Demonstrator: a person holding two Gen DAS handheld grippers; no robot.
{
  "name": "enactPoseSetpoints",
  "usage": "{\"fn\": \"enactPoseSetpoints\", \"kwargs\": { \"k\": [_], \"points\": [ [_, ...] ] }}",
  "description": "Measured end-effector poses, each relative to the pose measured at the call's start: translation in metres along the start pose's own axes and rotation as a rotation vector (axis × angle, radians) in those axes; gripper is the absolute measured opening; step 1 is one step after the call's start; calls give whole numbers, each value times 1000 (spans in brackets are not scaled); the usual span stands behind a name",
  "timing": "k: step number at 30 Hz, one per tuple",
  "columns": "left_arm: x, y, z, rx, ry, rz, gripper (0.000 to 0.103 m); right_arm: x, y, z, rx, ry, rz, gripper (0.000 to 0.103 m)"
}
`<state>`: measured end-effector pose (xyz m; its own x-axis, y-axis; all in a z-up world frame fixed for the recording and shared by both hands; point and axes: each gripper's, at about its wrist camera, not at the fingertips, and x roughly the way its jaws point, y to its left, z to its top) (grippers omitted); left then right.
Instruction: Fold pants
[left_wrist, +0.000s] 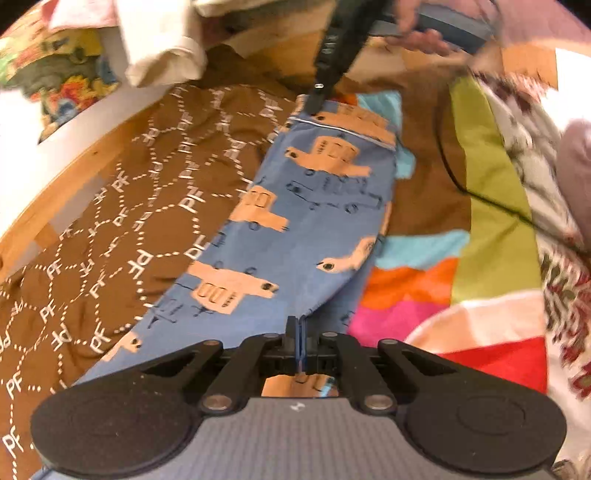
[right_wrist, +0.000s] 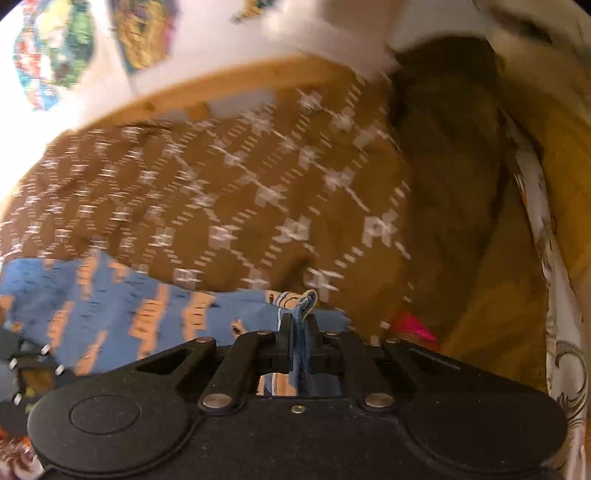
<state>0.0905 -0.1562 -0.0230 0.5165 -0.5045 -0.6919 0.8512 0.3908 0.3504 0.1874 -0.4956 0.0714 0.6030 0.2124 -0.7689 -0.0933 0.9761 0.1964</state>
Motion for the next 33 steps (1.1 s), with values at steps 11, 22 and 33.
{"fn": "enactPoseSetpoints", "kwargs": {
  "k": [11, 22, 33],
  "points": [
    [3, 2, -6, -13, 12, -20, 2, 15, -16, -28, 10, -10, -21, 36],
    [8, -3, -13, -5, 49, -30, 11, 11, 1, -38, -138, -8, -153, 13],
    [-33, 25, -41, -256, 36, -73, 58, 2, 77, -63, -329, -197, -257, 83]
  ]
}}
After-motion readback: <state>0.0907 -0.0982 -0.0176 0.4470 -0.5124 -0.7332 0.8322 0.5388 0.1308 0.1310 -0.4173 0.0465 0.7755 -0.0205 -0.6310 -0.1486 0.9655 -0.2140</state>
